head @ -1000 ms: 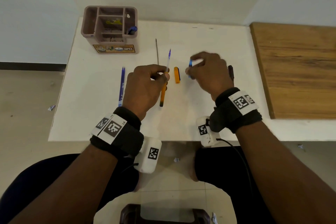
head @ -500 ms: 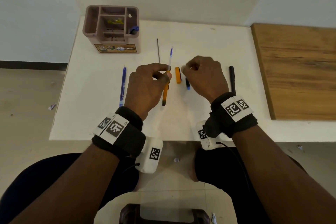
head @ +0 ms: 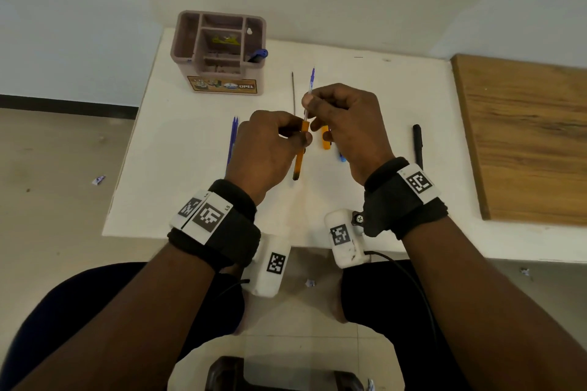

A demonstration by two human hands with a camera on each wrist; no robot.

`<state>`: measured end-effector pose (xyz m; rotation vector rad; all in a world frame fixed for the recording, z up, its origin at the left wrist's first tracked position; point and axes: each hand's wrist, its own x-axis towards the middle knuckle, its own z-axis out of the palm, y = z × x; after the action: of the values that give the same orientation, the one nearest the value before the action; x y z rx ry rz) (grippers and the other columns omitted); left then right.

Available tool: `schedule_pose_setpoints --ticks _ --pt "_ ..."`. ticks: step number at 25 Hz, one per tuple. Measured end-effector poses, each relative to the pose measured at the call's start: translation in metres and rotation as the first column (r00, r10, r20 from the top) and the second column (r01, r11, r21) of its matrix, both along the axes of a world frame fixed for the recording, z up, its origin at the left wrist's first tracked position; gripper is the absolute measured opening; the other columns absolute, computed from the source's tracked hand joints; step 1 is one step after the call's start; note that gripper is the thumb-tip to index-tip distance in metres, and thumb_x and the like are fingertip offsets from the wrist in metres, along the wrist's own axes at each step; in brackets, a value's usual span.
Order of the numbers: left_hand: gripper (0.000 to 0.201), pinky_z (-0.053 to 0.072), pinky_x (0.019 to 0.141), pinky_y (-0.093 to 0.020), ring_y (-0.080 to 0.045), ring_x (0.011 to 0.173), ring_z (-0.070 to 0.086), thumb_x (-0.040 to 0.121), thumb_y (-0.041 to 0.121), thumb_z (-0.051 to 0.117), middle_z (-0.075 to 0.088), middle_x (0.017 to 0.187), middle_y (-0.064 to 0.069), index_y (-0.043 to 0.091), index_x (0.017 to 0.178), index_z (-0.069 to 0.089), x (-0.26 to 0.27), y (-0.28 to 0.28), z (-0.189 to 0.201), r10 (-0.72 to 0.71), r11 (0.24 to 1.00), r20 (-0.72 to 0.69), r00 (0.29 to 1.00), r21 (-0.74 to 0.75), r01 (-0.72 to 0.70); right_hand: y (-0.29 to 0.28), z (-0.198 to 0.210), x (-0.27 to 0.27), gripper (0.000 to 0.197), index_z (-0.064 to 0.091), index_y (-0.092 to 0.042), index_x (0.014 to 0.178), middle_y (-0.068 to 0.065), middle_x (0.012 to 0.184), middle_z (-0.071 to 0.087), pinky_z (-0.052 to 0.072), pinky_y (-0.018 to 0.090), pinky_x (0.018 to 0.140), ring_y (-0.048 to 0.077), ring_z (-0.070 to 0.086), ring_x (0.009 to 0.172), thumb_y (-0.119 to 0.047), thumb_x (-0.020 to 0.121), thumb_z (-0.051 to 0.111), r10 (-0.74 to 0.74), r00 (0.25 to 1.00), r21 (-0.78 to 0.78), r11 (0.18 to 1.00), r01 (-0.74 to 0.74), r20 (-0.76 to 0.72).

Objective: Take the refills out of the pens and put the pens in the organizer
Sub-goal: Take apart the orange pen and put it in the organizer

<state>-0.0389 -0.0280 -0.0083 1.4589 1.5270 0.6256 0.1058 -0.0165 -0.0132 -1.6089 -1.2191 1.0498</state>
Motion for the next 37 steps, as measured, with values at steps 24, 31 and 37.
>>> schedule_pose_setpoints --ticks 24,31,37 --pt "0.030 0.052 0.101 -0.036 -0.018 0.102 0.071 0.092 0.030 0.073 0.075 0.117 0.000 0.018 0.120 0.074 -0.048 0.026 0.010 0.137 0.990 0.006 0.991 -0.020 -0.136 0.109 -0.052 -0.017 0.035 0.071 -0.008 0.109 0.011 0.108 0.073 0.061 0.040 0.088 0.029 0.072 0.095 -0.033 0.085 0.074 0.062 0.772 -0.267 0.953 0.142 0.633" --pt "0.028 0.054 0.099 -0.036 -0.022 0.107 0.069 0.091 0.028 0.073 0.074 0.122 0.000 0.018 0.117 0.076 -0.070 0.023 0.016 0.181 0.983 0.035 0.983 0.010 -0.182 0.053 -0.030 -0.045 0.026 0.076 -0.007 0.104 0.013 0.105 0.075 0.060 0.044 0.093 0.031 0.072 0.098 -0.027 0.096 0.063 0.147 0.808 -0.192 0.980 -0.042 0.571" --pt "0.032 0.053 0.104 -0.042 -0.020 0.110 0.069 0.092 0.025 0.072 0.074 0.122 -0.002 0.016 0.123 0.073 -0.101 0.021 0.013 0.280 0.959 0.080 0.957 0.015 -0.282 0.021 -0.037 -0.100 0.033 0.074 -0.007 0.106 0.011 0.102 0.073 0.060 0.040 0.093 0.027 0.072 0.092 -0.039 0.097 0.069 0.327 0.819 -0.286 0.935 -0.209 0.472"
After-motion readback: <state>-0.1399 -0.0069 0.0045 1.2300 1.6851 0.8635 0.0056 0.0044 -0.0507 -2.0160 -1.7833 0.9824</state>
